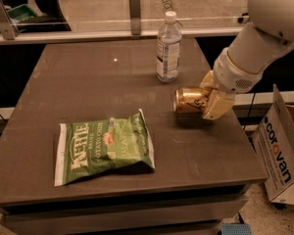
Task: Pick orange can
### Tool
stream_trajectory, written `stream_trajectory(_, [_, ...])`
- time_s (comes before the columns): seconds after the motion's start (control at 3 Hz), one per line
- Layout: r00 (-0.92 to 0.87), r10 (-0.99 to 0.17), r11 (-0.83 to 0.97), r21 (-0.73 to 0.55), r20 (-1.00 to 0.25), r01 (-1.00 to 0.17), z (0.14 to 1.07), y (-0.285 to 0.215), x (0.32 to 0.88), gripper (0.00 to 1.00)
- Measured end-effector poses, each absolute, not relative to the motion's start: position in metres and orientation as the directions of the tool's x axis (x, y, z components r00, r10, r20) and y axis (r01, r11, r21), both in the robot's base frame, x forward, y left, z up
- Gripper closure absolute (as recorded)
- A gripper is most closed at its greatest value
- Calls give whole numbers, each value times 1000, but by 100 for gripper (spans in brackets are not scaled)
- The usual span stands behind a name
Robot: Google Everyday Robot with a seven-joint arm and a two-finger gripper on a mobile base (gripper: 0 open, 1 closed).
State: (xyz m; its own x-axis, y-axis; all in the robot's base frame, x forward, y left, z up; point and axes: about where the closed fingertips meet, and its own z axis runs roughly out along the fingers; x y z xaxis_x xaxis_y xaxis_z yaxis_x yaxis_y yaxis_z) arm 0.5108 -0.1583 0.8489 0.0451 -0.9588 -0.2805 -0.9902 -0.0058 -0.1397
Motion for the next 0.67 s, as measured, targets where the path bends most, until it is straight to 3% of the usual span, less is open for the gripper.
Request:
stream_trajectory(0.33, [30,-954,10,-129,-299,-992,884,-144,520,100])
stream_trajectory(0.67, [-18,-921,64,-106,-389,-992,932,-138,524,100])
